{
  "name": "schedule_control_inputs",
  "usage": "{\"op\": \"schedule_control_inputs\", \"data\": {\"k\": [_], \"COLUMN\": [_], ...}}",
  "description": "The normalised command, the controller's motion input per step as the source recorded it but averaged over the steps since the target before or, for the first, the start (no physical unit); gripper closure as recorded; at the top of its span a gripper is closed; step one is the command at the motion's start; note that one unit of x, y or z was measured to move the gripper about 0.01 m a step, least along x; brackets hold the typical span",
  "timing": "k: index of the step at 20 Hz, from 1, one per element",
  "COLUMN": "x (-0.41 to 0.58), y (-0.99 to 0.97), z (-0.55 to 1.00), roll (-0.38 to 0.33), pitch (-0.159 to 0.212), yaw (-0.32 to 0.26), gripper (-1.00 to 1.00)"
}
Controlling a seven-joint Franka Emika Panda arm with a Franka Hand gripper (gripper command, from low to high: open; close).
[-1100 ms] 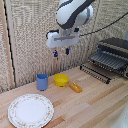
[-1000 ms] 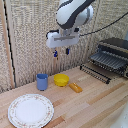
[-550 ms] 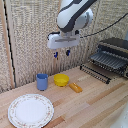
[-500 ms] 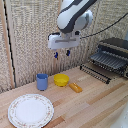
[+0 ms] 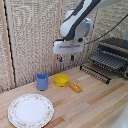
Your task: Please reach out your grabber to the yellow dish. Tenderly grip the yellow dish using your grabber. Set the yellow dish on the baking sheet. Posit your grabber on the rim of the baking sheet carrying the yellow dish. Mindfully slide the baking sheet with the yellow dish into the oven. Let go of your grabber's hold on the baking sheet's edge when it is entirely in the oven.
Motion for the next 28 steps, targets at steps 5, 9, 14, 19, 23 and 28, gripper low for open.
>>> {"op": "schedule_control_inputs", "data": {"k": [5,9,14,19,23,28], "x": [0.181,0.181,0.16,0.224,0.209,0.077], "y": [-0.12,0.0,-0.1,-0.1,-0.01,0.2], "z": [-0.42,-0.38,-0.43,-0.32,-0.18,-0.04], "roll": [-0.008,-0.024,-0.01,-0.002,-0.051,-0.082], "pitch": [0.055,0.022,0.026,0.017,0.032,0.064], "yaw": [-0.012,0.023,0.031,0.049,0.055,0.003], "gripper": [-1.0,-1.0,-1.0,-1.0,-1.0,1.0]}}
